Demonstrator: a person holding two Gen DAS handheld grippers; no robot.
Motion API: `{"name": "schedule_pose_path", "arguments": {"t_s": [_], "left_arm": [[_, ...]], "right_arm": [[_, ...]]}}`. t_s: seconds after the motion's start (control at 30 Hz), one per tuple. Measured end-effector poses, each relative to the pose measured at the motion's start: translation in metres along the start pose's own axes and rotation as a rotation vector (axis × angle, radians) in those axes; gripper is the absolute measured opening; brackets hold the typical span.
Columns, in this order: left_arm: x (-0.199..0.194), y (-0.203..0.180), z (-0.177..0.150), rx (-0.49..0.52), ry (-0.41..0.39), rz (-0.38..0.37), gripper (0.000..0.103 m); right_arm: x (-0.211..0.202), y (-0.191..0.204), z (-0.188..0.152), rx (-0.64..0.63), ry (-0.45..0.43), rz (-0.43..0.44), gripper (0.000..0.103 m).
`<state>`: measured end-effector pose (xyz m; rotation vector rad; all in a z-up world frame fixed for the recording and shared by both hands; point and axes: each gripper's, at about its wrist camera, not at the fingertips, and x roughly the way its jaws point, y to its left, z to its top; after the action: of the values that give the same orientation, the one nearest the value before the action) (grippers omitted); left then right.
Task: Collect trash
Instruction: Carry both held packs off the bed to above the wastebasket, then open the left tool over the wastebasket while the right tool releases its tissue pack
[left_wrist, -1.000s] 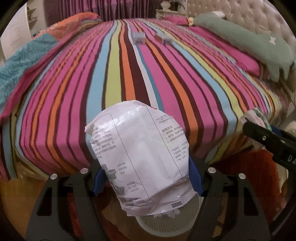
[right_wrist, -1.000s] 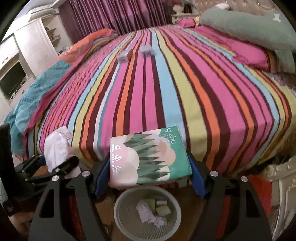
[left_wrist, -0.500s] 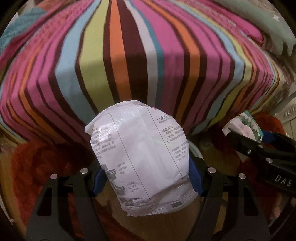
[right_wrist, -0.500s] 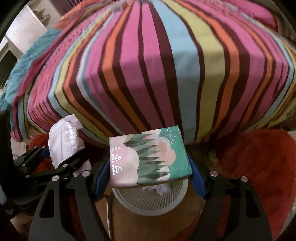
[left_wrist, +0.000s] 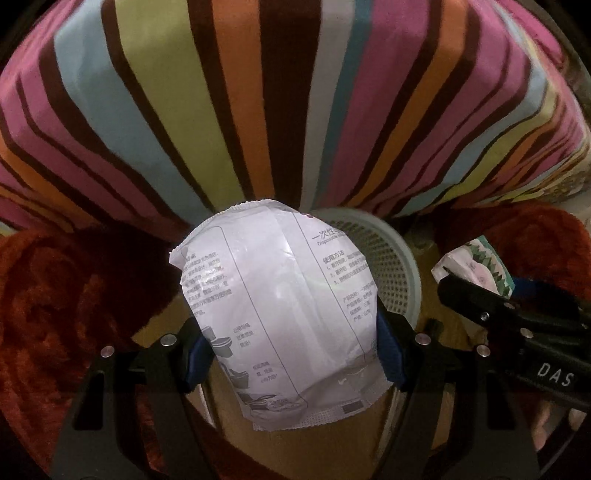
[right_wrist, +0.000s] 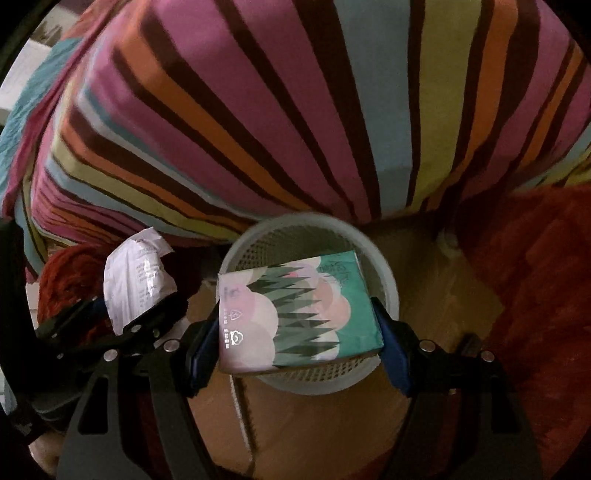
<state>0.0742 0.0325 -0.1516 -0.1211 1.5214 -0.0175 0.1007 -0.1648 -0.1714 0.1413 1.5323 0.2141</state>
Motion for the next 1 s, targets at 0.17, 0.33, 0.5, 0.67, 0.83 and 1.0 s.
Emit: {"name": "schedule_pose_path", "arguments": {"t_s": [0.17, 0.33, 0.5, 0.67, 0.83, 1.0], "left_arm": [[0.024, 0.002, 0.000, -0.039, 0.090, 0.006, 0.071], [0.048, 0.002, 0.003, -0.072, 0.175, -0.017, 0.071], [0.069, -0.005, 0.002, -0.068, 0.250, -0.026, 0.071], [0.088, -0.005, -0.004, -0.084, 0.343, -0.051, 0.084], [0.090, 0.000, -0.002, -0.118, 0.340, -0.061, 0.085], [0.089, 0.000, -0.003, -0.125, 0.346, -0.065, 0.085]], "right_arm": [[0.025, -0.009, -0.006, 0.072, 0.092, 0.031, 0.070], [0.046, -0.016, -0.002, 0.144, 0.162, 0.059, 0.070], [0.061, -0.016, -0.002, 0.154, 0.211, 0.062, 0.071], [0.073, -0.020, -0.003, 0.168, 0.266, 0.012, 0.095], [0.072, -0.031, -0.002, 0.227, 0.241, 0.002, 0.095], [0.074, -0.039, -0.003, 0.271, 0.239, 0.007, 0.095]]}}
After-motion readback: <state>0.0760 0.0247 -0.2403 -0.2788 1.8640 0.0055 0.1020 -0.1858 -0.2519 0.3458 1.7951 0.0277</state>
